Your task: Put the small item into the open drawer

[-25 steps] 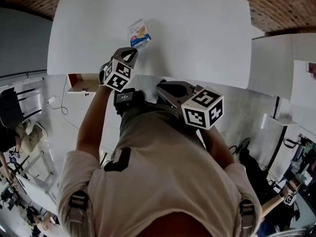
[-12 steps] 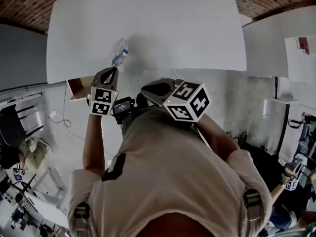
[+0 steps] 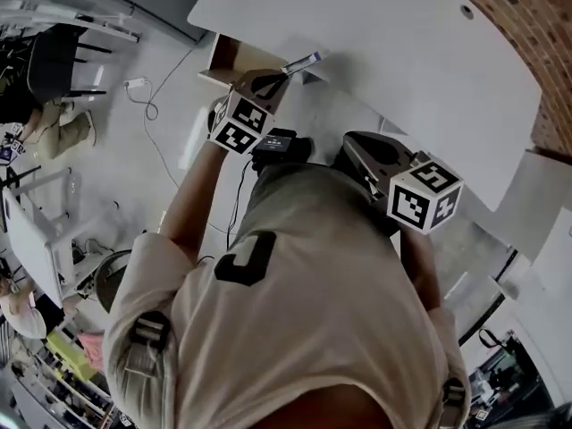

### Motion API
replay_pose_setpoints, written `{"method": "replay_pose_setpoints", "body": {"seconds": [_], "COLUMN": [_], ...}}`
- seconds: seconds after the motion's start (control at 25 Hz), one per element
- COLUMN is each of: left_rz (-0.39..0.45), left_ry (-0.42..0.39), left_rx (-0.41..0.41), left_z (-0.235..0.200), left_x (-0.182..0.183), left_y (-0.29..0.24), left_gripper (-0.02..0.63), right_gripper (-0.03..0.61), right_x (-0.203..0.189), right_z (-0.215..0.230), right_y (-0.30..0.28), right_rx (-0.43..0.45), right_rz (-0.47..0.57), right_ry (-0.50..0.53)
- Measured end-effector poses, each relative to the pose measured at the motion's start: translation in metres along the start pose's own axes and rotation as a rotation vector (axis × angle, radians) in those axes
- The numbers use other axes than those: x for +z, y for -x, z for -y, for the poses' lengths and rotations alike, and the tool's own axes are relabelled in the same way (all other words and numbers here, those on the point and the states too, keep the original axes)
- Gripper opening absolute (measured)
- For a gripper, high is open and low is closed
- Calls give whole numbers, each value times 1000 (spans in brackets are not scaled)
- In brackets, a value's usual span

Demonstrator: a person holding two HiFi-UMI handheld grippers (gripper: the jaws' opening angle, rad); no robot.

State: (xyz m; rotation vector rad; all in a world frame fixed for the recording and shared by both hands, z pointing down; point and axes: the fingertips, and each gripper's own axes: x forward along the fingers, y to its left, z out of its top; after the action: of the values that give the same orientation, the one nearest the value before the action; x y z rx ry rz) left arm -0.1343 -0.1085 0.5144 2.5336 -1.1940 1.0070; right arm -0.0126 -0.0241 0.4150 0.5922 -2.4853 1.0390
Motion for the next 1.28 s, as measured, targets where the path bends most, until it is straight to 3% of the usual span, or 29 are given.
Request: {"method": "replay_pose_setpoints", "body": {"seconds": [0.28, 0.52, 0.8, 0.96, 1.28], "left_rz": [-97, -192, -225, -284, -354], "left_ry": [103, 156, 163, 222, 386], "left_rx": [109, 126, 104, 37, -30], "left_z": [-29, -44, -55, -49, -45], "left_x": [-80, -150, -177, -198, -263], "left_y": [49, 54, -8, -65, -122], "left_gripper": [6, 6, 6, 6, 8], "right_gripper": [2, 2, 2, 2, 2], "right_x": [-4, -11, -29, -39, -71], "right_z": [-26, -38, -26, -14, 0], "right_y": [-31, -52, -43, -33, -52], "right_rx": [48, 61, 5, -50, -114], "right_rz": [-80, -118, -149, -194, -323], "right_ry": [82, 71, -5, -34, -51]}}
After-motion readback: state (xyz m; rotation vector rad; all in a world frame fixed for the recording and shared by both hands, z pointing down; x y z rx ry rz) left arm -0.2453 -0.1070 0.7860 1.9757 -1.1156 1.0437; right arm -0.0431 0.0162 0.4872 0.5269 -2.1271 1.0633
